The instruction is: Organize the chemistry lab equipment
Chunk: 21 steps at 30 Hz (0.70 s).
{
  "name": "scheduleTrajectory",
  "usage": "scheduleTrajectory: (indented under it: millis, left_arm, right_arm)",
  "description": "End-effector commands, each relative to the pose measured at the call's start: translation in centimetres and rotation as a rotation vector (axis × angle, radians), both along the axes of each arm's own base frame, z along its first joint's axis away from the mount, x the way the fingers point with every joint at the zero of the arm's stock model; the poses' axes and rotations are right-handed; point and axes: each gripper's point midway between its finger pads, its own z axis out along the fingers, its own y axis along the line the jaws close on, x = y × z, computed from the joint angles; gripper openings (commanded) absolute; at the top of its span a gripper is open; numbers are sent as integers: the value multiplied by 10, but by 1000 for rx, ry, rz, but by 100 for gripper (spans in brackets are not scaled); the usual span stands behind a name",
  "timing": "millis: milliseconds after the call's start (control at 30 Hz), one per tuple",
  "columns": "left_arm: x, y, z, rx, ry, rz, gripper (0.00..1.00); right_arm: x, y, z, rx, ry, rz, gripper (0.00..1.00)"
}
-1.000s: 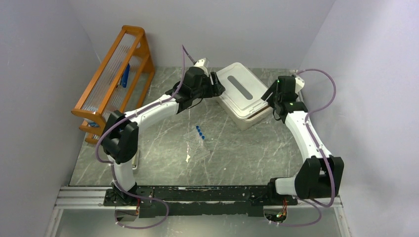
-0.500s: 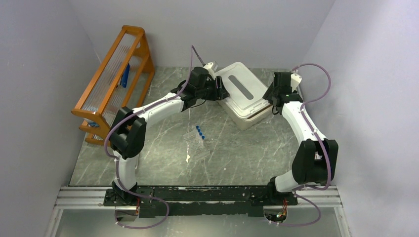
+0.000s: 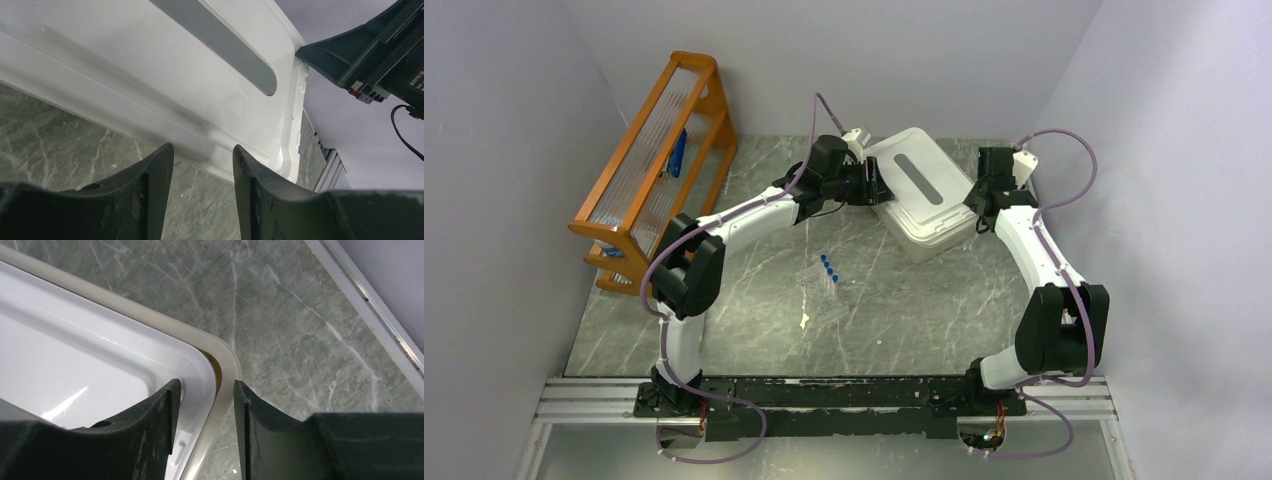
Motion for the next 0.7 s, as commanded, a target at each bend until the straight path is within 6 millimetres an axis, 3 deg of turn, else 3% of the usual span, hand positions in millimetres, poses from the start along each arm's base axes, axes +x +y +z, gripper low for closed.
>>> scheduleTrajectory:
  millis: [0, 333, 500, 667]
  left_arm:
    - [-1, -12, 13, -53, -13, -52, 53]
    - [-3, -15, 7, -85, 28, -41, 49]
    - [-2, -16, 6, -80, 35, -42, 49]
    - [-3, -16, 4, -78, 39, -43, 49]
  right_arm:
    - [-8, -16, 17, -59, 4, -47, 45]
    - [-17, -25, 20, -103, 14, -74, 41]
    - [-16, -27, 23, -115, 10, -76, 26]
    - [-17, -28, 20, -120, 17, -80, 22]
